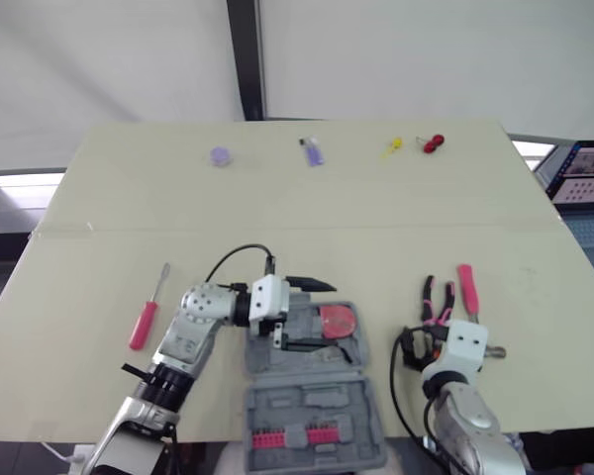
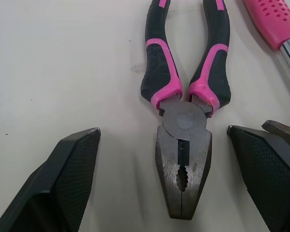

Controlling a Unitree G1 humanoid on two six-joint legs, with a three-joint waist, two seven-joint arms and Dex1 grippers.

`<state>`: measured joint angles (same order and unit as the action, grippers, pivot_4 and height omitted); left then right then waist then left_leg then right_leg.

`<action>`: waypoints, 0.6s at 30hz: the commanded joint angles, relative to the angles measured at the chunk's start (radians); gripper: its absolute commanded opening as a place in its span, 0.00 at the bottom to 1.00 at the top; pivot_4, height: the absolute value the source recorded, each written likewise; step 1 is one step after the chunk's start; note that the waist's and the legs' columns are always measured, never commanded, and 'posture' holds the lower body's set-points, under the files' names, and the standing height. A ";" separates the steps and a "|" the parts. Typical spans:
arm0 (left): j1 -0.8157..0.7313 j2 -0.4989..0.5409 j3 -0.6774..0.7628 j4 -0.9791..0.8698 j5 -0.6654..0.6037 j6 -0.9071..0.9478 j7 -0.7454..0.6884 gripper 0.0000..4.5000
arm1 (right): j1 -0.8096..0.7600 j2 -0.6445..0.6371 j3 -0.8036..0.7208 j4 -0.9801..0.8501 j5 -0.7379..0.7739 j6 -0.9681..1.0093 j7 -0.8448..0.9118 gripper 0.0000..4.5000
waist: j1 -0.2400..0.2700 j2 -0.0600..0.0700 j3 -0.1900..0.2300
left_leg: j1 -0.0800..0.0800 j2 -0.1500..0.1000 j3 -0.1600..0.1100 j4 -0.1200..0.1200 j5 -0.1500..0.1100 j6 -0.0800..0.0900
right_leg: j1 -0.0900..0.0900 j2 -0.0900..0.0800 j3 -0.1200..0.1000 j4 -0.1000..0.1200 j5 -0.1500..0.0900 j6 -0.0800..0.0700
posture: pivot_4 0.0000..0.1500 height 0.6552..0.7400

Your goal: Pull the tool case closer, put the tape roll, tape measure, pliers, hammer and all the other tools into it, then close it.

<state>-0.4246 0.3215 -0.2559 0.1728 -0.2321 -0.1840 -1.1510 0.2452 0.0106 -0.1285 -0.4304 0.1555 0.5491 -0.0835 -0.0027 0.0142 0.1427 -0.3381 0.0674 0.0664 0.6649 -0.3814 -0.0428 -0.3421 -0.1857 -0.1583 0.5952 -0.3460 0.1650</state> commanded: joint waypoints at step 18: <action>0.007 -0.033 -0.003 -0.013 0.007 -0.017 0.032 1.00 | -0.028 -0.006 -0.029 0.004 -0.012 -0.019 -0.006 0.21 | -0.001 0.000 0.000 | 0.000 0.000 0.000 0.000 0.000 0.000 | 0.000 0.000 0.000 0.000 0.000 0.000 | 1.00 1.00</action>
<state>-0.4236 0.2928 -0.2579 0.1730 -0.2276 -0.1858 -1.1309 0.2189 0.0137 -0.1502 -0.4088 0.1411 0.5446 -0.1015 -0.0036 0.0142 0.1426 -0.3381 0.0674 0.0664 0.6650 -0.3814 -0.0428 -0.3421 -0.1858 -0.1582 0.5952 -0.3460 0.1650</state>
